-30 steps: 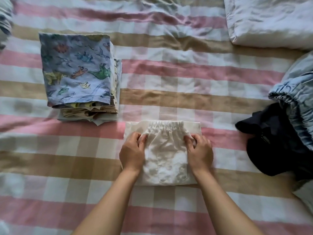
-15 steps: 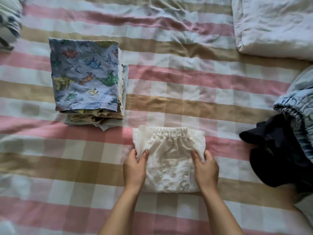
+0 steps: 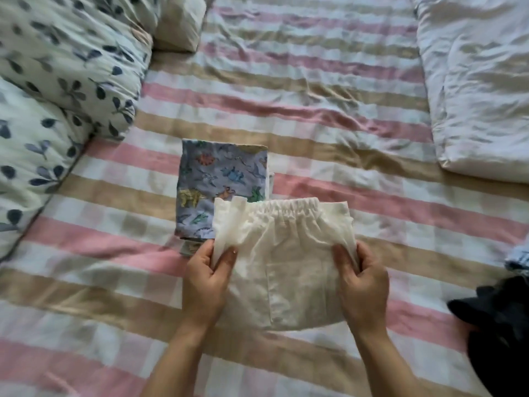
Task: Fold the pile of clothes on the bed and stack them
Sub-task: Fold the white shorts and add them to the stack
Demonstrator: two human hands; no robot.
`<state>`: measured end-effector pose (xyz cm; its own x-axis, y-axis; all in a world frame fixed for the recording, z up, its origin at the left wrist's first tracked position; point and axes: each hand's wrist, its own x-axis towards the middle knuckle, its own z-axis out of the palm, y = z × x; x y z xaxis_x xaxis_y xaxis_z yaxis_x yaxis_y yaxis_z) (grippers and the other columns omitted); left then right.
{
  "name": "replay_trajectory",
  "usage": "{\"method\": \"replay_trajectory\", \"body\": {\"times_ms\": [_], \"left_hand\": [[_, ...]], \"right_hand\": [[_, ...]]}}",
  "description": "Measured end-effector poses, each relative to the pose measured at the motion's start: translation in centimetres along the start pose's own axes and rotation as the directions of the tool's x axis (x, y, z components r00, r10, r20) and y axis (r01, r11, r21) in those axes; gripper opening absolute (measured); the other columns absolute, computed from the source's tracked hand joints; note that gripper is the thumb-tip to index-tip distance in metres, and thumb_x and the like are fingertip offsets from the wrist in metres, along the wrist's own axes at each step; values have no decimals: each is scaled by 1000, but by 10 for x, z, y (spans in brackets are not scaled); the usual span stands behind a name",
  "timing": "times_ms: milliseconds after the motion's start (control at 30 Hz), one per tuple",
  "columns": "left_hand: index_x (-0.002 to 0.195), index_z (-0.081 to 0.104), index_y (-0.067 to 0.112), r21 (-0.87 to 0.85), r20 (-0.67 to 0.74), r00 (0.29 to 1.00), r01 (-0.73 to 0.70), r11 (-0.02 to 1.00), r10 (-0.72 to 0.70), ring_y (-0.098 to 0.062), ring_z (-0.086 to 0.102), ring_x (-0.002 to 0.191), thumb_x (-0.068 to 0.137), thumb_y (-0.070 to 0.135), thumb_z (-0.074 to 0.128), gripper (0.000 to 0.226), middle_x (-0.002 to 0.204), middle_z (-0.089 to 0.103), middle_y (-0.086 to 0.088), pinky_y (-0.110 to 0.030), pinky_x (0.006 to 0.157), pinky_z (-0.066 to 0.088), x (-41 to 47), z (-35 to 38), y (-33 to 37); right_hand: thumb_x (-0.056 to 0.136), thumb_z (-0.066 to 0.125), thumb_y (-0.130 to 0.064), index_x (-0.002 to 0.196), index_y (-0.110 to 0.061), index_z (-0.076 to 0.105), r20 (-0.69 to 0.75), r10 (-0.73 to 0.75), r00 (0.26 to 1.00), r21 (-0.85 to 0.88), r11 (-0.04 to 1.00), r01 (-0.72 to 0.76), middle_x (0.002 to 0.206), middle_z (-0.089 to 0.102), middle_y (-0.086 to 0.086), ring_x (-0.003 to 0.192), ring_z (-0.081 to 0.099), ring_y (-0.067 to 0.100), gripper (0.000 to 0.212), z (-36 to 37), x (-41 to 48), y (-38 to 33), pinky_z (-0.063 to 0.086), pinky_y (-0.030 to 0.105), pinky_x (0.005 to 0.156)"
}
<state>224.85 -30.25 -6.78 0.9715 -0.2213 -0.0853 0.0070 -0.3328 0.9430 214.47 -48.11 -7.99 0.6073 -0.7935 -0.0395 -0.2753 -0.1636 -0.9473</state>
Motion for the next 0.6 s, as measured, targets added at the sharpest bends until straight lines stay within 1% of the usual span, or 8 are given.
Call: {"method": "replay_trajectory", "body": {"times_ms": [67,133,200,267,367,467,533,600], "left_hand": [[76,61,17,21,-30,999,-24,1000,24,-4,54,57,84,26,61,12,62,62,8,-21,54,44,36,-19,2],[81,62,19,77,-57,997,-42,996,46,-7,57,62,86,22,62,6,69,64,8,-28,59,47,73,-34,-1],[84,62,17,91,-70,997,-36,995,42,-11,59,67,87,21,62,5,74,65,5,-33,64,49,109,-47,-9],[86,62,13,89,-76,997,-14,996,20,-18,60,72,87,21,63,8,78,65,-3,-36,68,50,141,-54,-19],[90,62,12,100,-57,998,27,995,-22,-19,59,77,88,21,62,9,82,64,-3,-31,69,47,172,-56,-41],[85,58,14,134,-36,991,132,982,-129,-18,57,76,90,24,59,11,75,61,4,-24,61,44,178,-47,-69],[73,48,14,238,-47,980,200,951,-194,-24,52,72,91,30,55,25,67,52,2,-26,52,36,176,-41,-81],[83,49,9,384,-83,975,223,896,-207,-33,52,85,92,31,52,24,81,56,-10,-33,59,37,172,-37,-81]], "right_hand": [[89,61,-24,65,-20,52,30,-36,999,27,999,35,54,51,-11,50,45,3,26,32,23,-17,35,20,48],[90,59,-21,68,-12,55,51,-48,998,40,998,46,59,53,-9,53,45,4,24,64,47,-27,38,26,53],[91,57,-20,75,-2,58,72,-34,997,54,998,30,66,59,2,60,50,13,24,96,69,-32,42,34,58],[91,56,-21,79,-3,60,107,-1,994,72,997,-7,72,62,3,65,55,17,22,122,86,-31,45,35,61],[93,54,-23,85,-13,60,157,50,986,36,998,-57,76,62,-2,69,57,16,14,151,101,-15,46,33,65],[94,51,-28,95,-11,61,167,152,974,-90,986,-139,87,65,5,77,58,21,19,164,106,10,43,31,66],[95,48,-30,95,-9,59,177,225,958,-153,968,-199,90,65,9,80,58,24,24,163,107,22,43,32,67],[96,46,-33,94,-11,56,210,252,944,-185,959,-215,91,63,8,82,58,24,24,158,106,25,44,33,68]]}}
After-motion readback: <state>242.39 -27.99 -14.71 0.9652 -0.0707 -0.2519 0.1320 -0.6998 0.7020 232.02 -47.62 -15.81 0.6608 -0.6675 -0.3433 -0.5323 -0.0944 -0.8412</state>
